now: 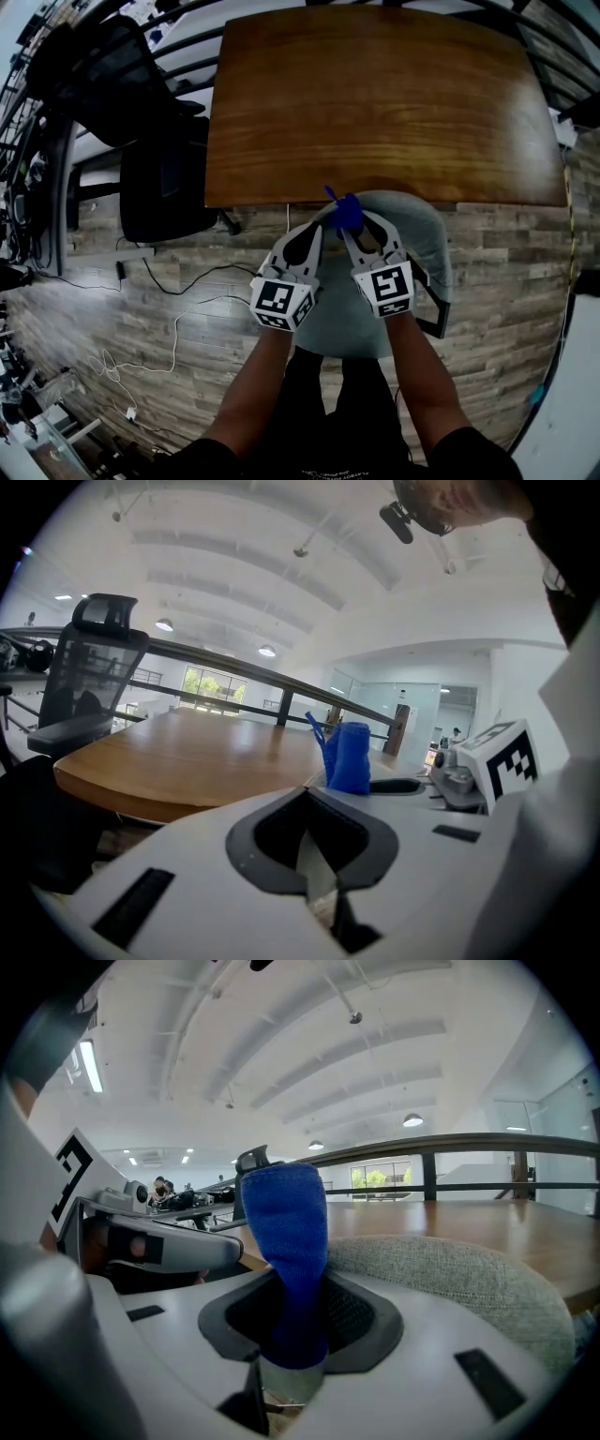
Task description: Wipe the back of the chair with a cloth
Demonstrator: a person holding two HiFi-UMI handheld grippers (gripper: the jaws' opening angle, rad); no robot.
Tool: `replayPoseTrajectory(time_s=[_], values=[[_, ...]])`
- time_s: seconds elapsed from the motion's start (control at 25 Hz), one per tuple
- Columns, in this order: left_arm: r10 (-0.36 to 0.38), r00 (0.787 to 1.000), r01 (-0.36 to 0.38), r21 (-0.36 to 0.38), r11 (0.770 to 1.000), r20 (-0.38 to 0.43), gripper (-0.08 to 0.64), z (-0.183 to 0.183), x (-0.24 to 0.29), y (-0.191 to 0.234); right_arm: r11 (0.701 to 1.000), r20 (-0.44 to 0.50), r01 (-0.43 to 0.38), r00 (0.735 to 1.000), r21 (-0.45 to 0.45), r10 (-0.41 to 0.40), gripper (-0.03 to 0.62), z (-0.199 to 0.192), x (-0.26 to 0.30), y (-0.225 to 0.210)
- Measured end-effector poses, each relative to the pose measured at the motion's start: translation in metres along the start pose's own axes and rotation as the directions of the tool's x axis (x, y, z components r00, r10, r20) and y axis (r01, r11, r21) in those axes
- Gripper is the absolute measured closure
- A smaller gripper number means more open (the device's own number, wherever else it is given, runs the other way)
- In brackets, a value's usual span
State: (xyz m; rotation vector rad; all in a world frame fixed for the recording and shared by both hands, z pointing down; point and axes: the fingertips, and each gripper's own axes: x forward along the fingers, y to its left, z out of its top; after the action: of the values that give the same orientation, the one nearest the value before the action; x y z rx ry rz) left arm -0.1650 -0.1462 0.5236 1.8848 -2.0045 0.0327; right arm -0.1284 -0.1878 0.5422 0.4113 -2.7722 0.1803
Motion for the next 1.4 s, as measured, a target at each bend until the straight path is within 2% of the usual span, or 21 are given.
replayPoseTrajectory(time_s=[0.4,0.64,1.4], values=[[-0.047,0.999,0.047,0.007,0.999,-0.016,0.561,-0.004,0.016,-0.021,0.998,-0.004,0.063,0.998,0.021,-0.063,0.474,-0.007,-0.016,-0.029],[-0.029,1.000,0.029,-0.016,0.999,-0.008,0.561,-0.009,0.023,-0.026,0.992,-0.009,0.123,0.992,0.026,-0.123,0.474,-0.016,-0.029,-0.049],[-0.128,0.991,0.128,0.012,0.992,-0.038,0.561,-0.019,0.046,-0.078,0.951,-0.038,0.290,0.957,0.107,-0.288,0.474,-0.039,-0.084,-0.104]])
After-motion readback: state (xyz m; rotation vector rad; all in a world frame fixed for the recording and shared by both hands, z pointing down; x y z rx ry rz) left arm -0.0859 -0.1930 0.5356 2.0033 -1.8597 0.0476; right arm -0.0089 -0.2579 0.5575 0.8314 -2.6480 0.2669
